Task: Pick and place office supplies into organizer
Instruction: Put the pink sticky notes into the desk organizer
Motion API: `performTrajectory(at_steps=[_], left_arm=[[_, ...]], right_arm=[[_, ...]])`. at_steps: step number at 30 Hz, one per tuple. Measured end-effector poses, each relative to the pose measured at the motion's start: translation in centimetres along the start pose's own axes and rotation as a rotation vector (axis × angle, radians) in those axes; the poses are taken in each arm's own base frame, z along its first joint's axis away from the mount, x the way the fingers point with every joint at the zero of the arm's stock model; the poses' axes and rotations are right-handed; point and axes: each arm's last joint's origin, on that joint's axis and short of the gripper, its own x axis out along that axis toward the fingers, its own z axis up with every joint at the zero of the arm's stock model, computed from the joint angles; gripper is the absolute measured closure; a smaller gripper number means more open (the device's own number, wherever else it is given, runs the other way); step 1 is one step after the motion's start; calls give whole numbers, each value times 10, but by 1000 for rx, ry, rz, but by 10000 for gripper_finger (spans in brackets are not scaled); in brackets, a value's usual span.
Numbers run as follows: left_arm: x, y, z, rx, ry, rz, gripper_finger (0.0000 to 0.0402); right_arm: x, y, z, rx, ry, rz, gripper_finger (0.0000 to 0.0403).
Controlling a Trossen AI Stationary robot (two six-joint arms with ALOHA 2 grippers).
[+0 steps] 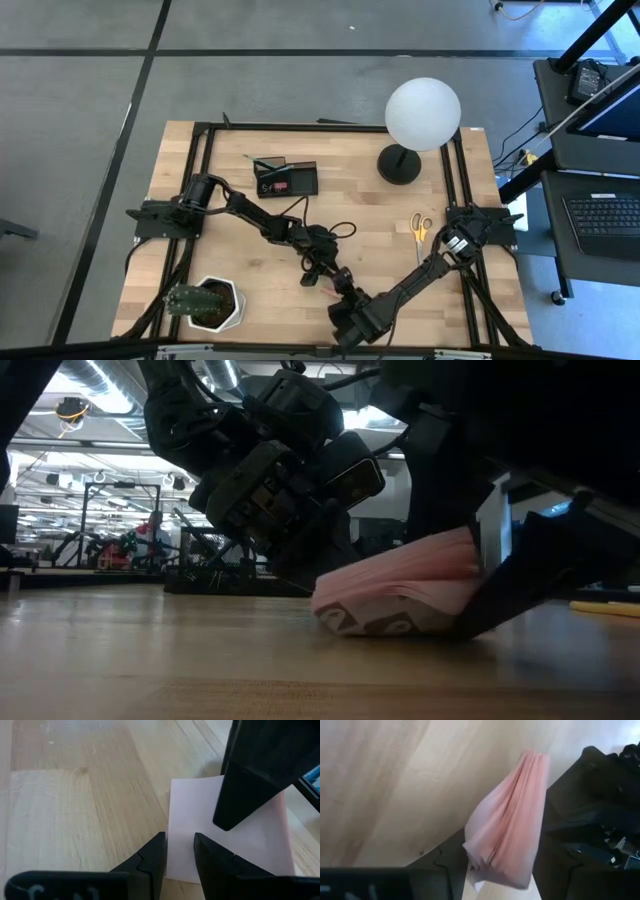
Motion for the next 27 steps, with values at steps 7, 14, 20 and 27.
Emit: performTrajectory(at_steps=[7,14,20,27], left_arm=[[0,0,0,-3,0,0,304],[0,0,0,-7,0,1,304],[0,0,0,-8,0,1,304],[0,0,0,-26,-1,2,304]], right_arm=[[0,-3,1,217,-15,-68,218],[0,-4,1,370,-18,-58,218],[-4,-6,4,382,-18,-15,218],[-10,-12,9,527,-23,30,218]])
